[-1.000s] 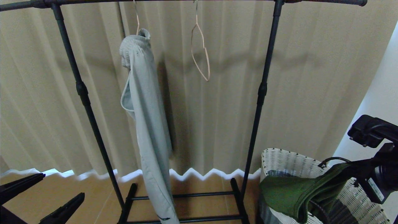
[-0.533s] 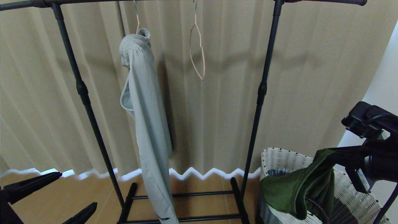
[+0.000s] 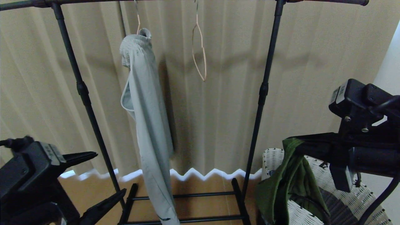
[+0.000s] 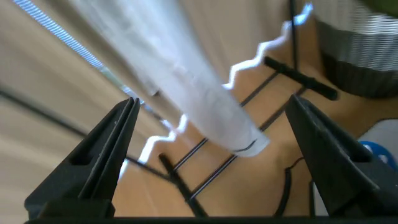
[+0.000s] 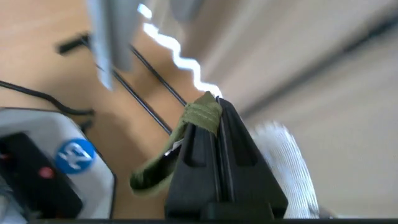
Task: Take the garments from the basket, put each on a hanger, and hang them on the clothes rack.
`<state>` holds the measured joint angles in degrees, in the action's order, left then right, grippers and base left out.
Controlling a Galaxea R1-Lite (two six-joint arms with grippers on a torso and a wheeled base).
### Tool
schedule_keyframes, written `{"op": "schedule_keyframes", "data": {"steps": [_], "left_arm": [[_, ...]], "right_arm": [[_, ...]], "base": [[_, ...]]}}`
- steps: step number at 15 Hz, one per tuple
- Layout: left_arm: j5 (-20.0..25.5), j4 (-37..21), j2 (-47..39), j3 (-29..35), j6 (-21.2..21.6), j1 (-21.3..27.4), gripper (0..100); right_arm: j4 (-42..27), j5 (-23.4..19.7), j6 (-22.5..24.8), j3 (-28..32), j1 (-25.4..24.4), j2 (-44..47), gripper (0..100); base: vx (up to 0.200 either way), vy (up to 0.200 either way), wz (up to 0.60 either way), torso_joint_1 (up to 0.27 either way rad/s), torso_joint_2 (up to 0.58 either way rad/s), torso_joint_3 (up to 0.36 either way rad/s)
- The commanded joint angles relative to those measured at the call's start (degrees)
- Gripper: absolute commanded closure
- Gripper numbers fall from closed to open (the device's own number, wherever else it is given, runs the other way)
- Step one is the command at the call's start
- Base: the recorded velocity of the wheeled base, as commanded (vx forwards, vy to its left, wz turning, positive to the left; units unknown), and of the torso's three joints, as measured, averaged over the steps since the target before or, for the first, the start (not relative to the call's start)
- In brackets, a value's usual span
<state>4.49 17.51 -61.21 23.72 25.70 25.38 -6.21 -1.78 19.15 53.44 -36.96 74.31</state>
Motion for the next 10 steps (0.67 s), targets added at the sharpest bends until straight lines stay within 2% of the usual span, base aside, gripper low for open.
{"op": "schedule_keyframes", "data": {"steps": [1, 2, 5, 7, 9, 10], "left_arm": [[-0.09, 0.69, -8.93, 5.19, -1.26, 6.52, 0], [-0.09, 1.92, -11.48, 6.51, -2.85, 8.81, 0], [-0.79, 6.49, -17.98, 9.32, -11.2, 17.16, 0], [-2.55, 11.23, -25.1, 12.58, -20.42, 23.57, 0], [-3.34, 15.98, -29.67, 14.25, -25.17, 26.12, 0], [-3.34, 17.21, -30.72, 14.33, -26.05, 26.65, 0]], "right_arm": [[3.66, -0.33, 0.01, 0.61, -3.73, 4.0, 100], [5.5, -0.33, 0.01, 0.7, -4.43, 5.4, 100], [6.73, -0.68, -0.25, 1.93, -5.84, 6.81, 100], [6.82, -3.05, -0.69, 2.63, -6.02, 6.63, 100], [7.35, -4.81, -2.1, 2.54, -6.02, 6.63, 100], [8.31, -5.25, -2.36, 2.28, -6.02, 6.63, 100]], "base": [[0.0, 0.0, 0.0, 0.0, 0.0, 0.0], [0.0, 0.0, 0.0, 0.0, 0.0, 0.0], [0.0, 0.0, 0.0, 0.0, 0.0, 0.0], [0.0, 0.0, 0.0, 0.0, 0.0, 0.0], [0.0, 0.0, 0.0, 0.0, 0.0, 0.0], [0.0, 0.0, 0.0, 0.0, 0.0, 0.0]]}}
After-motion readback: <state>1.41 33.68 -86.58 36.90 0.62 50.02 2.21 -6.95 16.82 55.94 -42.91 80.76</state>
